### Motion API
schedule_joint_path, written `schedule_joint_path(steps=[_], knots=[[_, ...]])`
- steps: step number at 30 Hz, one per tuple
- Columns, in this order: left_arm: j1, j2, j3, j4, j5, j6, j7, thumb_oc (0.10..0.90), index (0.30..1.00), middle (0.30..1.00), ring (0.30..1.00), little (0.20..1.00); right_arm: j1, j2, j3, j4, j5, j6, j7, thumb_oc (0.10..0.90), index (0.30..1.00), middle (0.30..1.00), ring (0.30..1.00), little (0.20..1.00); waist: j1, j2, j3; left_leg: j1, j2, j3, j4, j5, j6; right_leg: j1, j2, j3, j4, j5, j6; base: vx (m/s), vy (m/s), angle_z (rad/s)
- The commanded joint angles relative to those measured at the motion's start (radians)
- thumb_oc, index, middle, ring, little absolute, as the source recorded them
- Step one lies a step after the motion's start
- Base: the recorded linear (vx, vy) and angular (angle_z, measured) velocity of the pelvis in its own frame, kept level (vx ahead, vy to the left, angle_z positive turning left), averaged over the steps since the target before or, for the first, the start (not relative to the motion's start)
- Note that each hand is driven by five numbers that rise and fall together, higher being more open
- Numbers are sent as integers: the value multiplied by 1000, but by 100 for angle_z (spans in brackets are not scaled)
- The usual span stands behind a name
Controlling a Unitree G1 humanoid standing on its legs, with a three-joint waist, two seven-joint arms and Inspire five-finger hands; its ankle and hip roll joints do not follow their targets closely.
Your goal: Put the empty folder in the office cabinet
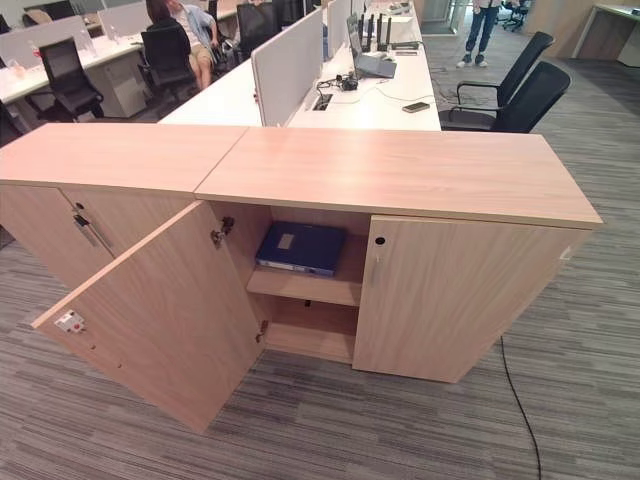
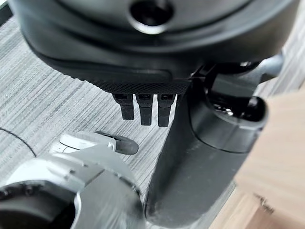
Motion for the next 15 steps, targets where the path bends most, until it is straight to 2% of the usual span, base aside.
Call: schedule_joint_path(steps=[1, 3, 4, 6, 15], knots=[[-72, 97, 44, -114, -79, -64, 41, 800, 900, 900, 900, 900, -57, -5, -35, 41, 49, -21, -5, 800, 900, 900, 900, 900, 39, -14, 9, 29, 9, 24, 3, -71, -29, -82, -9, -2, 10, -29, 3, -31, 193, 17], [-70, 113, 51, -164, -77, -70, 53, 800, 900, 900, 900, 900, -54, -3, -39, 35, 52, -21, -4, 800, 900, 900, 900, 900, 41, -15, 8, 29, -2, 21, 3, -75, -23, -82, -18, -3, 11, -20, 11, -12, 115, 18], [-70, 141, 55, -258, -62, -77, 63, 800, 900, 900, 900, 900, -50, -3, -44, 25, 55, -20, -2, 800, 900, 900, 900, 900, 46, -16, 6, 29, -20, 14, 3, -81, -14, -79, -31, -4, 10, -9, 21, -10, 88, 10], [-70, 172, 67, -331, -44, -77, 72, 800, 900, 900, 900, 900, -40, -1, -47, 19, 50, -17, 4, 800, 900, 900, 900, 900, 49, -21, 1, 32, -34, 11, 4, -87, -6, -76, -43, -2, 9, 2, 31, 11, 108, 16], [-150, 297, 152, -471, 20, -100, 142, 800, 900, 900, 900, 900, -17, 21, -36, -14, 38, -15, 19, 800, 900, 900, 900, 900, 39, -49, -19, 46, -68, 15, 3, -108, 14, -71, -67, 18, 1, 39, 64, 17, 37, 5]])
